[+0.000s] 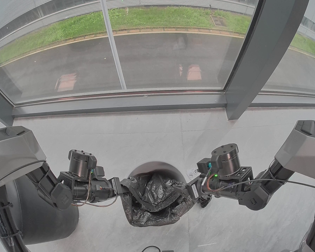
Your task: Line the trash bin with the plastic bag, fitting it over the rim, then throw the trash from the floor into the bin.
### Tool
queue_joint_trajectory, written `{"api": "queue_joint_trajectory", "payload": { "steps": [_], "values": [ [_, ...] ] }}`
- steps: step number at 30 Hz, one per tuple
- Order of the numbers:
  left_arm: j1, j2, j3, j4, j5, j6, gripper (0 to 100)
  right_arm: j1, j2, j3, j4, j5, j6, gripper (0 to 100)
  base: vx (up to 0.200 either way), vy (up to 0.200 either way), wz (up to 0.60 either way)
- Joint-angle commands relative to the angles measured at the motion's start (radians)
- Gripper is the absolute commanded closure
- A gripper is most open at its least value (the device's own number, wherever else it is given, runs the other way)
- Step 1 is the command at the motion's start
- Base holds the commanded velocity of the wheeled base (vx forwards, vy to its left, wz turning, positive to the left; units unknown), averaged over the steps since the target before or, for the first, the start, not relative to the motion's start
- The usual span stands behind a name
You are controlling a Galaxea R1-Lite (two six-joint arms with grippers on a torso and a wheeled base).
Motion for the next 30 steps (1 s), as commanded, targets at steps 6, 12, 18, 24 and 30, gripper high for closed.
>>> {"api": "queue_joint_trajectory", "payload": {
  "steps": [6, 12, 18, 24, 30],
  "values": [
    [0.001, -0.011, 0.001, -0.002, -0.002, 0.0, 100, 0.161, 0.119, -0.192, 0.103, -0.113, -0.109, 0, 0.0, 0.0, 0.0],
    [0.006, -0.011, 0.0, -0.002, -0.002, 0.0, 100, 0.213, 0.164, -0.255, 0.153, -0.144, -0.126, 0, 0.0, 0.0, 0.0],
    [0.006, -0.011, 0.0, -0.002, -0.002, 0.0, 100, 0.241, 0.185, -0.267, 0.16, -0.173, -0.146, 0, 0.0, 0.0, 0.0],
    [0.006, -0.012, 0.0, -0.002, -0.002, 0.0, 100, 0.25, 0.197, -0.264, 0.161, -0.17, -0.144, 0, 0.0, 0.0, 0.0],
    [0.006, -0.012, 0.0, -0.002, -0.002, 0.0, 100, 0.268, 0.234, -0.279, 0.163, -0.172, -0.144, 0, 0.0, 0.0, 0.0]
  ]
}}
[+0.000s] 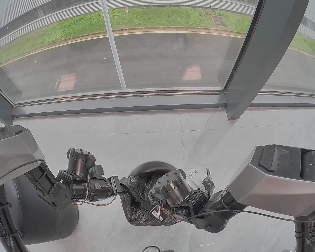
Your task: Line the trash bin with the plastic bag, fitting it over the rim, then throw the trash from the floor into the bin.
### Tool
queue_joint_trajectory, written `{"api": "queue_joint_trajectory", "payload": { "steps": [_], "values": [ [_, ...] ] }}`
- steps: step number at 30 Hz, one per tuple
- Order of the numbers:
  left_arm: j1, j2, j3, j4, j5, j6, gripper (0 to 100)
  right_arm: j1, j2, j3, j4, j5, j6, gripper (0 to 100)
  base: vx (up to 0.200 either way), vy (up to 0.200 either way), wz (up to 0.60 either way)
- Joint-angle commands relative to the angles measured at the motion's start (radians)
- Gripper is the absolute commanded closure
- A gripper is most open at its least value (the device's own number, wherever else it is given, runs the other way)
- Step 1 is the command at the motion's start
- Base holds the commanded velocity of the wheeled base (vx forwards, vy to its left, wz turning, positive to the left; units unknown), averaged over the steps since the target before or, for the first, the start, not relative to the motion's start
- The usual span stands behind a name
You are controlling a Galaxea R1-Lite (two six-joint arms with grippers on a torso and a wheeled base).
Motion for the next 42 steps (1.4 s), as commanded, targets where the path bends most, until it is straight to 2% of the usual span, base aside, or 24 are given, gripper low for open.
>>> {"api": "queue_joint_trajectory", "payload": {
  "steps": [1, 9, 15, 24, 35, 39, 42],
  "values": [
    [0.0, -0.001, 0.0, 0.0, 0.0, 0.0, 100, 0.007, 0.046, -0.023, 0.001, -0.001, 0.0, 0, 0.0, 0.0, 0.0],
    [0.0, -0.001, -0.002, 0.0, -0.001, 0.0, 100, -0.005, 0.125, -0.122, 0.032, -0.004, 0.0, 0, 0.0, 0.0, 0.0],
    [0.0, 0.001, -0.006, 0.0, -0.003, 0.0, 100, -0.045, 0.157, -0.193, 0.05, -0.024, 0.0, 0, 0.0, 0.0, 0.0],
    [0.0, -0.001, -0.006, 0.0, -0.003, 0.0, 100, -0.076, 0.125, -0.188, 0.043, -0.053, 0.009, 0, 0.0, 0.0, 0.0],
    [0.0, -0.001, -0.006, 0.0, -0.004, 0.0, 100, -0.074, 0.017, -0.118, 0.038, -0.13, 0.0, 0, 0.0, 0.0, 0.0],
    [0.0, -0.001, -0.006, 0.0, -0.003, 0.0, 100, -0.076, 0.002, -0.107, 0.035, -0.225, -0.012, 0, 0.0, 0.0, 0.0],
    [0.0, -0.001, -0.006, 0.0, -0.003, 0.0, 100, -0.077, 0.002, -0.107, 0.016, -0.251, -0.014, 0, 0.0, 0.0, 0.0]
  ]
}}
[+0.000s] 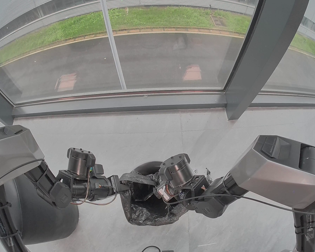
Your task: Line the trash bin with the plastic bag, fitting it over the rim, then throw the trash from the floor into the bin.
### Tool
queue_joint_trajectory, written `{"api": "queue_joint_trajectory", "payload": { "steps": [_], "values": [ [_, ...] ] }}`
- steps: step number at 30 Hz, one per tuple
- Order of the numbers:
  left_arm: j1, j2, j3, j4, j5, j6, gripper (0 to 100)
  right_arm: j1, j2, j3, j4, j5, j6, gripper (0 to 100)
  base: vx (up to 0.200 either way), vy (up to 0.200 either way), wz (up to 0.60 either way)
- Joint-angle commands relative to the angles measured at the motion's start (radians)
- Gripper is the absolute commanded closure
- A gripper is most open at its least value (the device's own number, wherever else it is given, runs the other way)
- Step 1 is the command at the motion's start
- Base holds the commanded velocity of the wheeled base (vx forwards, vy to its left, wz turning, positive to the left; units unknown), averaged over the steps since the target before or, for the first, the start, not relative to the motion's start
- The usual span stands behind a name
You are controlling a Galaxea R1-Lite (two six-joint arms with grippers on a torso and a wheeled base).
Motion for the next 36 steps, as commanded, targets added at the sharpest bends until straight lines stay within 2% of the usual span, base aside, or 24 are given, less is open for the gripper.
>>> {"api": "queue_joint_trajectory", "payload": {
  "steps": [1, 3, 7, 15, 28, 36],
  "values": [
    [0.0, -0.001, 0.002, -0.002, 0.001, 0.0, 100, -0.003, -0.019, 0.003, -0.026, -0.019, -0.005, 0, 0.0, 0.0, 0.0],
    [0.0, -0.001, 0.005, -0.011, 0.001, 0.0, 100, -0.005, -0.019, -0.002, -0.041, -0.029, -0.017, 0, 0.0, 0.0, 0.0],
    [0.001, 0.002, 0.012, -0.035, 0.001, -0.003, 100, -0.014, -0.009, -0.036, -0.058, -0.097, -0.04, 0, 0.0, 0.0, 0.0],
    [0.001, 0.004, 0.003, -0.041, 0.001, -0.005, 100, -0.057, -0.012, -0.075, -0.058, -0.107, -0.045, 0, 0.0, 0.0, 0.0],
    [0.003, 0.002, 0.005, -0.041, 0.001, -0.005, 100, -0.081, -0.021, -0.118, -0.058, -0.112, -0.048, 0, 0.0, 0.0, 0.0],
    [0.03, 0.01, -0.004, -0.043, -0.006, -0.002, 100, -0.121, 0.001, -0.169, -0.058, -0.103, -0.055, 0, 0.0, 0.0, 0.0]
  ]
}}
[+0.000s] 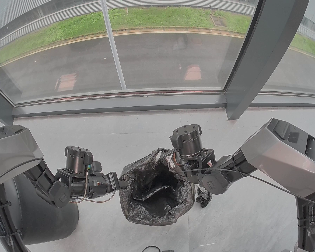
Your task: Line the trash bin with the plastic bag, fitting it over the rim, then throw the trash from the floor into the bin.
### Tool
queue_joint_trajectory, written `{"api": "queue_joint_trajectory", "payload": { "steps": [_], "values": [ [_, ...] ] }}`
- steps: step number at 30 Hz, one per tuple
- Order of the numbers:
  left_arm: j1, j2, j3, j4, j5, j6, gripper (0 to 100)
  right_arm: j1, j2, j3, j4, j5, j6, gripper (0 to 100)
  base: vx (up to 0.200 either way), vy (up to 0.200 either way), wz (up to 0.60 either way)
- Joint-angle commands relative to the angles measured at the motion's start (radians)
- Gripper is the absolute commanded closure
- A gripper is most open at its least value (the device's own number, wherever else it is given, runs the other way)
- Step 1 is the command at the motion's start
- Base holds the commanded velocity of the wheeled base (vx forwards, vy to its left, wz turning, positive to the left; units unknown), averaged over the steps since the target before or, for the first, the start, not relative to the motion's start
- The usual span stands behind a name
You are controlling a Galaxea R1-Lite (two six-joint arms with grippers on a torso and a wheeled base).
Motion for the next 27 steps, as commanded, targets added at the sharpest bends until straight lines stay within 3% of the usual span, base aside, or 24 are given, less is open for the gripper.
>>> {"api": "queue_joint_trajectory", "payload": {
  "steps": [1, 9, 27],
  "values": [
    [0.016, 0.007, -0.005, 0.0, -0.002, 0.002, 100, -0.019, 0.017, -0.016, -0.002, 0.006, 0.0, 0, 0.0, 0.0, 0.0],
    [0.036, 0.038, -0.017, -0.056, -0.007, 0.003, 100, -0.024, 0.03, -0.013, -0.023, 0.049, 0.004, 0, 0.0, 0.0, 0.0],
    [0.049, 0.099, -0.029, -0.109, -0.006, 0.006, 100, -0.034, 0.099, -0.009, -0.083, 0.05, 0.01, 0, 0.0, 0.0, 0.0]
  ]
}}
